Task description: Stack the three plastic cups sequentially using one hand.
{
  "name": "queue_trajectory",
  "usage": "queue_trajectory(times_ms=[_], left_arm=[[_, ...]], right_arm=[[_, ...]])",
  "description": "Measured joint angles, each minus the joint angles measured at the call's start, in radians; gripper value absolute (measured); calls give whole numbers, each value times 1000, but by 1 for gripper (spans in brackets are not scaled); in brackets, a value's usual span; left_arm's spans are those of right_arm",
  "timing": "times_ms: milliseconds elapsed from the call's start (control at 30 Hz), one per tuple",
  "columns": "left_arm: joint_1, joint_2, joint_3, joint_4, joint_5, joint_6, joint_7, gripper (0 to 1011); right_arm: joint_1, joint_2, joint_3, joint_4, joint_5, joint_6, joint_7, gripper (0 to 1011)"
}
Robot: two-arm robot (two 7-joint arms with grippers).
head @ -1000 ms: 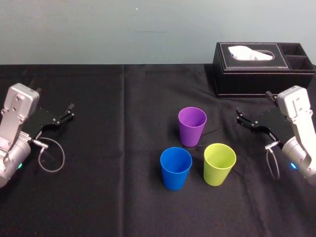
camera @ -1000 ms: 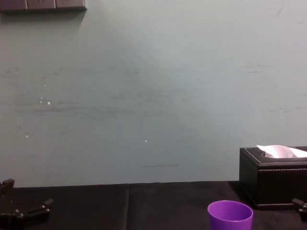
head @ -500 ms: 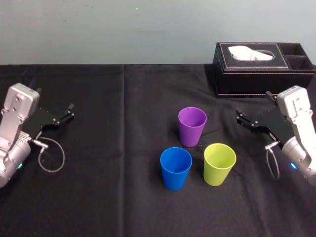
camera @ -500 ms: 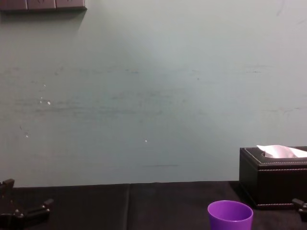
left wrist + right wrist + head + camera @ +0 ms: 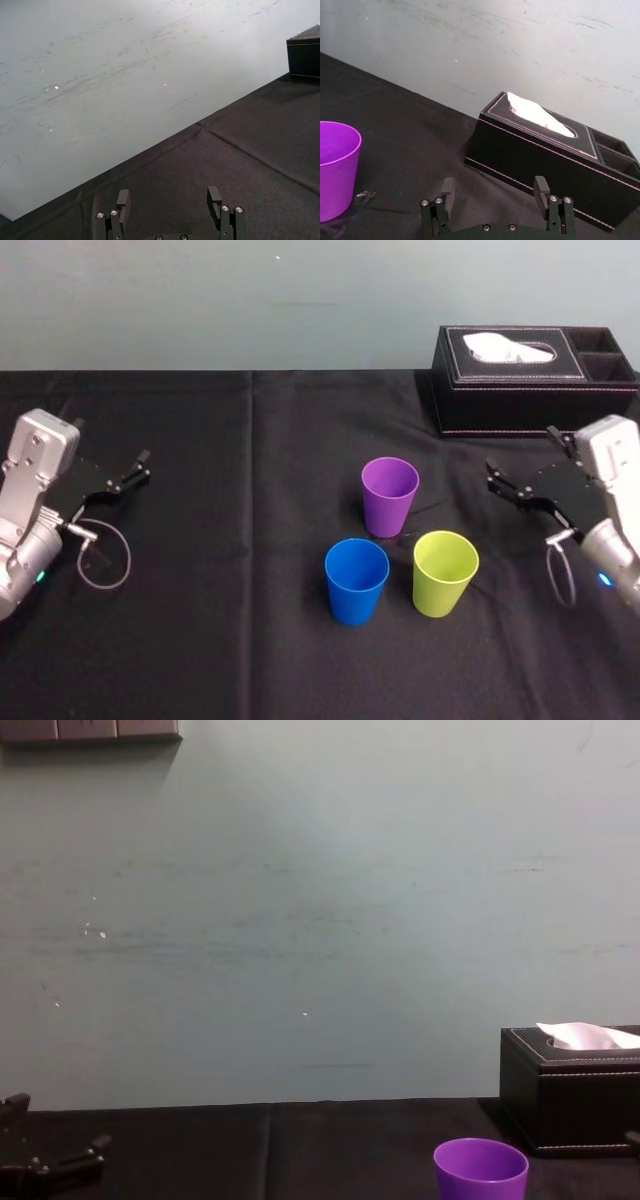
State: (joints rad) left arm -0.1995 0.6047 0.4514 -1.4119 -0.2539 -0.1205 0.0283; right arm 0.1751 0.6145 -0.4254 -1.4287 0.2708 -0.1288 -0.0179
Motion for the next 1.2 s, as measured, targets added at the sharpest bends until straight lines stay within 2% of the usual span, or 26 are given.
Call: queue_trajectory(times_ms=[100, 233, 333, 433, 533, 633, 667, 767, 967, 1100, 1200], left_arm=[[0, 0, 0, 0, 0, 0, 0, 1011], [0, 0, 0, 0, 0, 0, 0, 1011], [0, 0, 0, 0, 0, 0, 0, 1011], [0, 0, 0, 0, 0, 0, 0, 1011], [0, 0, 0, 0, 0, 0, 0, 1011], [0, 0, 0, 0, 0, 0, 0, 1011], [0, 0, 0, 0, 0, 0, 0, 1011], [0, 0, 0, 0, 0, 0, 0, 1011], [0, 0, 0, 0, 0, 0, 0, 1011], [0, 0, 0, 0, 0, 0, 0, 1011], [0, 0, 0, 0, 0, 0, 0, 1012]], right_arm=[[-36, 14, 33, -30, 39, -7, 21, 1003], [-112, 52, 88, -109, 102, -16, 60, 1003], [-155, 79, 113, -156, 129, -17, 83, 1003], [-229, 135, 154, -230, 194, -9, 147, 1003], [-275, 172, 178, -272, 227, -2, 190, 1003], [-358, 230, 224, -333, 289, 2, 261, 1003], [-358, 230, 224, -333, 289, 2, 261, 1003], [-433, 274, 267, -377, 342, -4, 327, 1003], [-541, 328, 312, -428, 367, -17, 397, 1003], [-570, 337, 314, -437, 350, -16, 412, 1003], [-571, 334, 305, -435, 331, -9, 413, 1003]])
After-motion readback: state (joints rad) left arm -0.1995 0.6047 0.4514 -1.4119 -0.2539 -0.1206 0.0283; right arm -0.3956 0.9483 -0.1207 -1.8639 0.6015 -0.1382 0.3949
